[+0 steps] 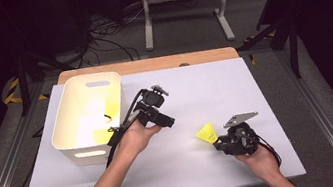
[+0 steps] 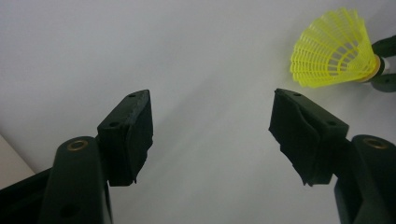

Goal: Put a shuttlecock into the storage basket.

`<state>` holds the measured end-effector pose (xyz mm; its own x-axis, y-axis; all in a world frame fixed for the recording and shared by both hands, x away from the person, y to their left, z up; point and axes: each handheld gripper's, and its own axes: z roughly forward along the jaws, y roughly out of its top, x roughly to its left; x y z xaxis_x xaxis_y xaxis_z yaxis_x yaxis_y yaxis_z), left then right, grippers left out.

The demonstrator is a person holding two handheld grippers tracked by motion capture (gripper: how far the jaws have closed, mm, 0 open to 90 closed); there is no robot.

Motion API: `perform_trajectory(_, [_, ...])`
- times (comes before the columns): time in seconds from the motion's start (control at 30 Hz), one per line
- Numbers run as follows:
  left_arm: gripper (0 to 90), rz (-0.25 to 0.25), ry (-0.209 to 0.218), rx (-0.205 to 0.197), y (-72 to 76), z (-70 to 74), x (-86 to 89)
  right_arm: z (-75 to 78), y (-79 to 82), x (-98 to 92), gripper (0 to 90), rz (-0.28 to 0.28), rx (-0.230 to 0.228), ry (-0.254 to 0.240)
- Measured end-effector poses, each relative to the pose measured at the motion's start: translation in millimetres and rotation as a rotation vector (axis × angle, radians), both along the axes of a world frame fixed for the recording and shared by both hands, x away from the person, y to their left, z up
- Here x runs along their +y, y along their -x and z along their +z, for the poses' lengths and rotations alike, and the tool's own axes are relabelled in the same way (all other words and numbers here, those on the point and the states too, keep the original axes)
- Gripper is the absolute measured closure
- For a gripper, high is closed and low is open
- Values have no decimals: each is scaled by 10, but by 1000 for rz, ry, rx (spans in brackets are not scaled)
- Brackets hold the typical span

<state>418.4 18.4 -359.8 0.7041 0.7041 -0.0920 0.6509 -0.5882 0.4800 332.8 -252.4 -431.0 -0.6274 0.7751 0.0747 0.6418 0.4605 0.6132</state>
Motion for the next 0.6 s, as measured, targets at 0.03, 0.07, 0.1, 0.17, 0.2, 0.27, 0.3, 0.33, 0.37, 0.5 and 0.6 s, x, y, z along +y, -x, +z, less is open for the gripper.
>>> perform_trajectory(0.03, [309, -1, 7, 1, 6, 1, 5, 14, -8, 5, 651, 3, -2, -2])
perform_trajectory(0.07, [309, -2, 11, 2, 9, 0, 7, 29, -19, 13, 651, 6, -3, -6])
perform_trajectory(0.1, [308, -3, 12, 1, 11, -2, 12, 38, -27, 18, 651, 7, -4, -5])
perform_trajectory(0.17, [308, -5, 17, 2, 12, -7, 27, 63, -50, 37, 652, 14, -3, -8])
perform_trajectory(0.2, [308, -3, 26, 8, 18, -10, 38, 80, -68, 56, 651, 19, -3, -9])
perform_trajectory(0.27, [306, -4, 27, 7, 22, -18, 46, 100, -85, 80, 652, 25, 0, -7])
perform_trajectory(0.3, [305, -4, 31, 10, 26, -24, 47, 106, -96, 94, 652, 29, -4, -6])
perform_trajectory(0.33, [305, -4, 33, 10, 30, -32, 47, 112, -106, 106, 652, 34, -6, -4])
perform_trajectory(0.37, [305, -7, 30, 11, 32, -33, 48, 118, -115, 119, 652, 37, -6, -4])
perform_trajectory(0.5, [304, -12, 40, 14, 46, -34, 43, 144, -149, 175, 652, 51, -5, 1])
perform_trajectory(0.6, [303, -17, 43, 15, 49, -32, 42, 160, -168, 212, 652, 55, -4, 3])
